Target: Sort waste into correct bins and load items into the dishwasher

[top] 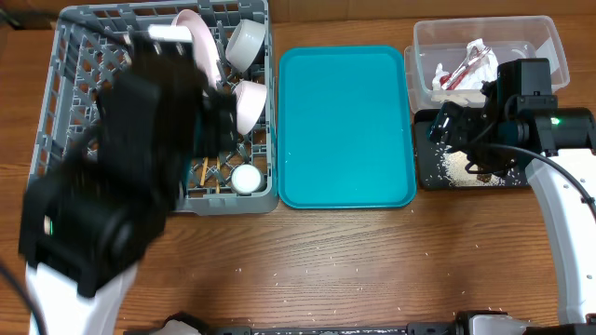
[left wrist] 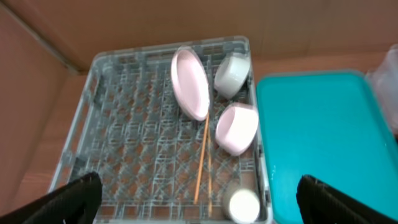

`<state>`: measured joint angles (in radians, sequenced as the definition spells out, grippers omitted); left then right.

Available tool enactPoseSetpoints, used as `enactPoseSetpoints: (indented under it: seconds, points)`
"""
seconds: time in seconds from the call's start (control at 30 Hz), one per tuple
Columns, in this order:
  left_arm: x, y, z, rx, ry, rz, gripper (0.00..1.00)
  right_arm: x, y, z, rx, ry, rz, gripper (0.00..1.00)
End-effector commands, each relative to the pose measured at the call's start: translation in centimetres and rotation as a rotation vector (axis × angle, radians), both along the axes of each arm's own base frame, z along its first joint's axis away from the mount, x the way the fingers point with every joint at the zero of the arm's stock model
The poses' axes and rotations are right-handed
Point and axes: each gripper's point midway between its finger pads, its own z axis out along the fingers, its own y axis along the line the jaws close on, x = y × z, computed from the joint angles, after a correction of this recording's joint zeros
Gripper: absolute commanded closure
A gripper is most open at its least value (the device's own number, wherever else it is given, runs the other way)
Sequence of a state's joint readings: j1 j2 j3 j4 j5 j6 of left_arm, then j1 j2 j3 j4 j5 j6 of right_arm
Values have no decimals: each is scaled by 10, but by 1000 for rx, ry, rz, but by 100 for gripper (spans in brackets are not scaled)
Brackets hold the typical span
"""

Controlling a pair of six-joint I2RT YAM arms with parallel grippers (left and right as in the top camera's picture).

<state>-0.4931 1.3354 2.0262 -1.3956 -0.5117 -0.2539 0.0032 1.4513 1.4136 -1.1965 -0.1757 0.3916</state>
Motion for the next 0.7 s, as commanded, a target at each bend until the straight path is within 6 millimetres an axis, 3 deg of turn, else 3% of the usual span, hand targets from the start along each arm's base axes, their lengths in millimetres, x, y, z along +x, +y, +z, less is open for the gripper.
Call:
enactPoseSetpoints:
  seconds: [0.0,0.17,0.37,0.53,0.67]
  points:
    - [-25,18,-19,5,-80,48,0,1,-1,0,-11,-7,2,0]
    - [-53,24,-54,-84,-257,-16,0,1,-1,0,-11,-7,2,0]
    - [-83,3,-91,-318,-460,-211,0,1,-1,0,-11,-7,2,0]
    - [-84,1,-135,-339,-411,-204,0,1,-1,0,-11,-7,2,0]
    - [-89,-25,-150,-382,-346,-337,0,1,-1,0,-11,-7,2,0]
